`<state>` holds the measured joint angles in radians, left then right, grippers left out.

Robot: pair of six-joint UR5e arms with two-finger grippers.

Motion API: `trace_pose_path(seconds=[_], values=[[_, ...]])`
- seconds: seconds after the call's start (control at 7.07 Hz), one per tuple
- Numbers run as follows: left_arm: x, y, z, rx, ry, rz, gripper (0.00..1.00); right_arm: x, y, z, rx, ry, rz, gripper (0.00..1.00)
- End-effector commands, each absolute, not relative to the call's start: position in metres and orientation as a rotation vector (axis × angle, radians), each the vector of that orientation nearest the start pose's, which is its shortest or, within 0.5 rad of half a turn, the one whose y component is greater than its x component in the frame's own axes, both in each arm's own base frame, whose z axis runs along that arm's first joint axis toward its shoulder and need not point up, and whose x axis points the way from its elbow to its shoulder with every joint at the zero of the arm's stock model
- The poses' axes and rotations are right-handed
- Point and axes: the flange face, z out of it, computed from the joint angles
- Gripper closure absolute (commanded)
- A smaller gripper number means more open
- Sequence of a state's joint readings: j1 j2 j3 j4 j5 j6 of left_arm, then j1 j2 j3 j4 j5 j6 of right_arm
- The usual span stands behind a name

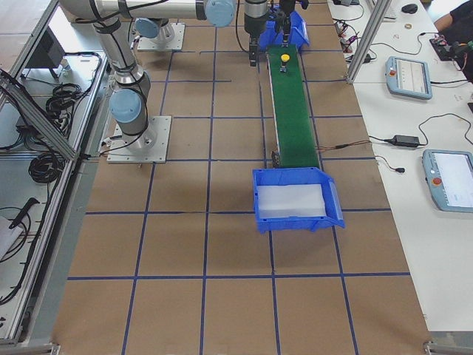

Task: Transport two buttons from left to right
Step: 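Place the red button on the belt behind the yellow one, release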

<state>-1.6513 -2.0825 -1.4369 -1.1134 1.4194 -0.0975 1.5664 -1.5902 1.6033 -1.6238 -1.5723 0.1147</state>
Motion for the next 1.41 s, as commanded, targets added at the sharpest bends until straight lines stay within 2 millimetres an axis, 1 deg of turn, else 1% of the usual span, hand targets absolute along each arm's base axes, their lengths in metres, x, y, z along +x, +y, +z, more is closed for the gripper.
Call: trace_pose_path(seconds=[0.0, 0.14, 0.28, 0.42, 0.57, 0.71, 0.85, 0.99, 1.13, 1.27], values=[[-0.203, -0.664, 0.288, -0.017, 3.296, -0.084, 0.48, 0.131, -0.488, 0.486, 0.188, 3.135, -0.06, 0.0], [-0.203, -0.663, 0.29, -0.022, 3.296, -0.088, 0.0, 0.131, -0.488, 0.486, 0.188, 3.135, -0.063, 0.0], [-0.202, -0.658, 0.306, 0.008, 3.293, -0.123, 0.0, 0.133, -0.487, 0.486, 0.183, 3.135, -0.06, 0.0], [-0.199, -0.656, 0.317, 0.011, 3.273, -0.153, 0.0, 0.132, -0.487, 0.486, 0.185, 3.135, -0.063, 0.0], [-0.192, -0.647, 0.344, 0.009, 3.215, -0.188, 0.0, 0.131, -0.488, 0.486, 0.188, 3.135, -0.06, 0.0], [-0.184, -0.63, 0.36, -0.005, 3.181, -0.145, 0.0, 0.132, -0.488, 0.486, 0.185, 3.135, -0.06, 0.0], [-0.17, -0.615, 0.386, -0.031, 3.149, -0.106, 0.0, 0.129, -0.488, 0.486, 0.193, 3.135, -0.06, 0.0], [-0.158, -0.587, 0.424, -0.053, 3.134, -0.059, 0.0, 0.131, -0.488, 0.486, 0.188, 3.135, -0.063, 0.0], [-0.129, -0.561, 0.452, -0.134, 3.146, 0.026, 0.0, 0.131, -0.488, 0.486, 0.188, 3.135, -0.06, 0.0], [-0.108, -0.528, 0.481, -0.2, 3.137, 0.117, 0.0, 0.131, -0.488, 0.486, 0.188, 3.135, -0.06, 0.0]])
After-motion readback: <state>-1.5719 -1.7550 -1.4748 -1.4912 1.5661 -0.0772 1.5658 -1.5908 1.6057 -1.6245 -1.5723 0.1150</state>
